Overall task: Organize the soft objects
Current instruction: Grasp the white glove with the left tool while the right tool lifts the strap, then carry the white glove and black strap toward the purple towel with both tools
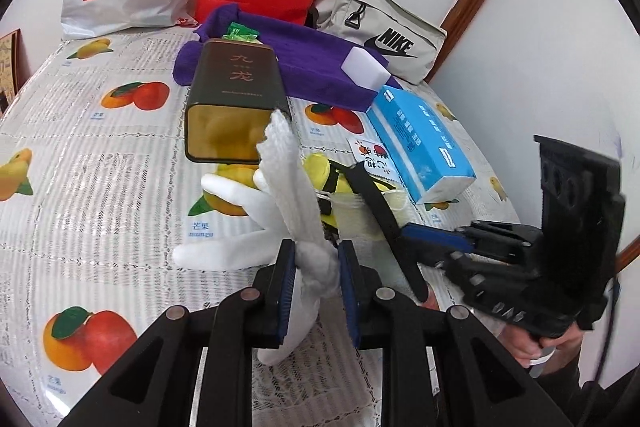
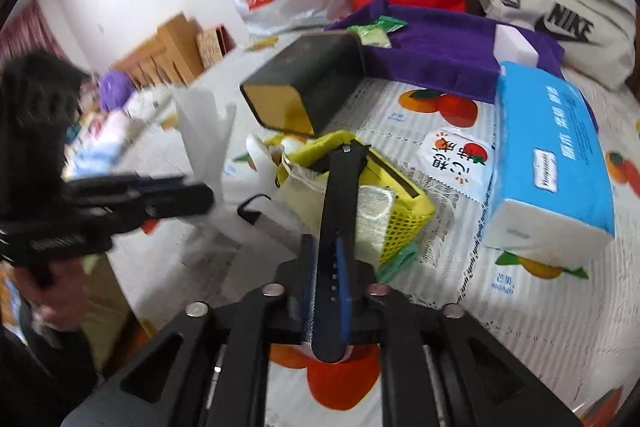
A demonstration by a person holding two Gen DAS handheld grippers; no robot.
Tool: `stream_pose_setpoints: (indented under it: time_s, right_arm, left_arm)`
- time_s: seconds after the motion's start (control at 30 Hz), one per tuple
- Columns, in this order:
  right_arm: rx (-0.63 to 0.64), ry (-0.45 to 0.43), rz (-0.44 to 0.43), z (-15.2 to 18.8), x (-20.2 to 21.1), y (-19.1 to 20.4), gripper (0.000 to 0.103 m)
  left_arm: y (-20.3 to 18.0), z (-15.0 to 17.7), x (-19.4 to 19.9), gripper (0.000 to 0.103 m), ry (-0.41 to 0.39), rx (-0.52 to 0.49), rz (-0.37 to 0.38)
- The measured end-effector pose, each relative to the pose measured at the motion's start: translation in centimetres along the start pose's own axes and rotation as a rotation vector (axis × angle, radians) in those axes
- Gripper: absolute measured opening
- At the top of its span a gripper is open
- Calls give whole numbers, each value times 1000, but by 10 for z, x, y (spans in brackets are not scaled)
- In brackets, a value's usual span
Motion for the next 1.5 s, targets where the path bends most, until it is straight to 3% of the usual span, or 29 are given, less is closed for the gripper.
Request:
stream_pose_setpoints:
  time_s: [0.3, 0.5, 0.53, 0.57, 0.6, 0.9, 1.2, 1.5]
  right_arm:
    - [132, -11, 156, -2, 2, 16, 33]
    - [160, 16, 171, -1, -14, 18, 32]
    - [167, 18, 176, -1, -16, 18, 30]
    - [177, 11, 185, -1, -17, 19, 20]
    - [177, 8, 176, -2, -16, 19, 20]
    - [88, -50, 119, -8, 19, 9, 20]
    - [-22, -41, 225, 22, 55, -39, 20]
    - [-106, -32, 199, 42, 68, -72, 21]
  left_arm:
    - [7, 1, 4, 21, -10, 21, 16]
    - [9, 3, 4, 21, -11, 29, 31]
    - [10, 3, 5, 21, -12, 33, 32]
    - [11, 3, 6, 21, -12, 35, 34]
    - [12, 2, 7, 21, -14, 37, 34]
    - [13, -1, 7, 21, -19, 39, 26]
    - [18, -1, 2, 21, 5, 48, -41]
    - [23, -9, -6, 21, 38, 36, -118]
Point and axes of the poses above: each gripper's, at about its wrist camera, not at the fingertips, and x roughly against the way its jaws point, y to its left, z to its underside, the point moved 1 cm from there along -x, roughly the way its jaws point, and after that the axes turned 8 degrees about -y, right-handed, at the moved point
